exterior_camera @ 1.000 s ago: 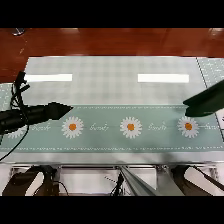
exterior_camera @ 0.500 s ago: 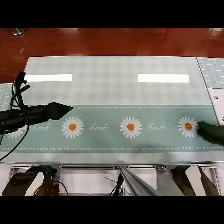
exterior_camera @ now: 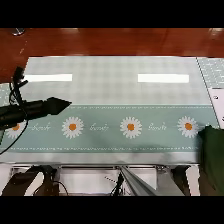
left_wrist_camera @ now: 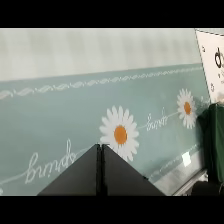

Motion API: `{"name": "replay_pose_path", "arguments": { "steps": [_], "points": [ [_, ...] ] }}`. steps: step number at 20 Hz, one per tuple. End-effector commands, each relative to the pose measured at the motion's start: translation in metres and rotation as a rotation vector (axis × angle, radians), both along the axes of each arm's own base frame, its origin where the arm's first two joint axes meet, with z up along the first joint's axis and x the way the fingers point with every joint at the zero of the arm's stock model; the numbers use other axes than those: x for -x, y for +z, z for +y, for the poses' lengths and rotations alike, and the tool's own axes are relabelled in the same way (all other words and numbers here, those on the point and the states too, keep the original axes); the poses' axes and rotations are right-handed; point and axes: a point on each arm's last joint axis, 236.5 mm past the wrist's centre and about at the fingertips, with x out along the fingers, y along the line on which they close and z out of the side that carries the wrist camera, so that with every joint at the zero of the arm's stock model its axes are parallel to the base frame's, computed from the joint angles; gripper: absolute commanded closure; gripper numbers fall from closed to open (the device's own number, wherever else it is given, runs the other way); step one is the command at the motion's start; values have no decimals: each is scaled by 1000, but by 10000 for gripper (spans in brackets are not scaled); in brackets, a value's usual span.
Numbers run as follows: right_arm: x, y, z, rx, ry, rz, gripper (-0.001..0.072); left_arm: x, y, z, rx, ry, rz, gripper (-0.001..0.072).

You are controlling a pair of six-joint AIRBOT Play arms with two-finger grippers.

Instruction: Fold the shirts.

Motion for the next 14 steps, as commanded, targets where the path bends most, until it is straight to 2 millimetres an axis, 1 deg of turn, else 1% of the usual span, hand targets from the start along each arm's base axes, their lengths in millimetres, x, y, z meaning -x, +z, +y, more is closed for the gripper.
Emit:
{"name": "replay_pose_path", "arguments": {
  "steps": [1, 2, 3, 4, 5, 6, 7, 8, 9, 10, 11, 12, 13, 14],
  "points": [
    [-180, 103, 55, -145, 345, -797, 689, -37, 27, 2, -7, -4, -41, 682],
    [-216, 144, 83, -204, 442, -990, 689, -52, 46, -2, -7, -27, -70, 683],
    [-236, 166, 112, -219, 558, -1078, 689, -65, 67, -10, -7, -57, -107, 683],
    [-247, 172, 152, -227, 704, -1086, 689, -74, 88, -21, -7, -88, -155, 683],
    [-249, 163, 198, -227, 882, -1041, 689, -80, 108, -37, -6, -123, -205, 683],
    [-242, 138, 243, -198, 1088, -929, 689, -80, 121, -54, -10, -160, -246, 683],
    [-233, 106, 270, -141, 1228, -784, 688, -79, 123, -67, -41, -187, -275, 683],
    [-228, 70, 280, -57, 1273, -628, 688, -78, 111, -75, -118, -210, -294, 684],
    [-229, 40, 278, 49, 1253, -512, 688, -76, 89, -77, -211, -236, -282, 683],
    [-232, 17, 268, 153, 1225, -425, 689, -75, 58, -73, -301, -225, -220, 683],
    [-235, -6, 257, 229, 1195, -339, 688, -75, 29, -64, -376, -200, -153, 683],
    [-236, -26, 254, 230, 1192, -270, 689, -76, 0, -53, -440, -171, -93, 683],
    [-238, -44, 257, 204, 1236, -203, 689, -79, -26, -38, -483, -125, -23, 682],
    [-244, -55, 258, 187, 1258, -166, 689, -84, -46, -23, -510, -77, 40, 682]
  ]
}}
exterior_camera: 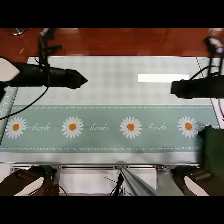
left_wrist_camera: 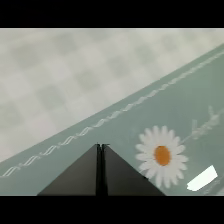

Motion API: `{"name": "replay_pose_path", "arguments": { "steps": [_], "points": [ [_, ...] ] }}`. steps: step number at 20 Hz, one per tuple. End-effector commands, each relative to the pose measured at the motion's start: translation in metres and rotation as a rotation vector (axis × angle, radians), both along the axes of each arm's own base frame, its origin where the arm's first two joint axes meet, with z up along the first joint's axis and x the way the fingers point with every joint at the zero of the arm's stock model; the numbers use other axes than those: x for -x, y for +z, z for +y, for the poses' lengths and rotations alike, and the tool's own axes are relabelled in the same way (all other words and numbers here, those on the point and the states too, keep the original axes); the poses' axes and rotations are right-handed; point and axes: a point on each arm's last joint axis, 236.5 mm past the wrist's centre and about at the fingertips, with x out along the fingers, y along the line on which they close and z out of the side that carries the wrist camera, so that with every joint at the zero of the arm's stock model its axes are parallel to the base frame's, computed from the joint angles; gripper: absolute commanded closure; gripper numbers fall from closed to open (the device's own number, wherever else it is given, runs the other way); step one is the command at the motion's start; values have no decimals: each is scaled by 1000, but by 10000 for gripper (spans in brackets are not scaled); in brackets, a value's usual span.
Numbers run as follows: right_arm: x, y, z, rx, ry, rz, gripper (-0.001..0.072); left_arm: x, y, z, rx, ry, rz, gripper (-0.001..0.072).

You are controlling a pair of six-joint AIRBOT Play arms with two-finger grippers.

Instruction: Fold the shirts.

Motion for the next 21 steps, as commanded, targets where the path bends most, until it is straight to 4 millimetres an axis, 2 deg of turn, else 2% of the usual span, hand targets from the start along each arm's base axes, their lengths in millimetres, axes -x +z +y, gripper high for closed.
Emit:
{"name": "replay_pose_path", "arguments": {
  "steps": [1, 4, 7, 9, 21],
  "points": [
    [-24, -45, -6, 192, 28, 68, 689, -15, -65, 42, -180, 151, 109, 682],
    [-48, -72, -22, 182, -40, 163, 689, -27, -78, 53, -181, 191, 131, 682],
    [-52, -91, -23, 163, -61, 212, 688, -19, -83, 54, -194, 177, 168, 682],
    [-54, -92, -23, 163, -59, 208, 688, -14, -85, 53, -200, 167, 188, 682],
    [-54, -92, -23, 163, -59, 208, 688, -15, -85, 53, -199, 166, 185, 681]
  ]
}}
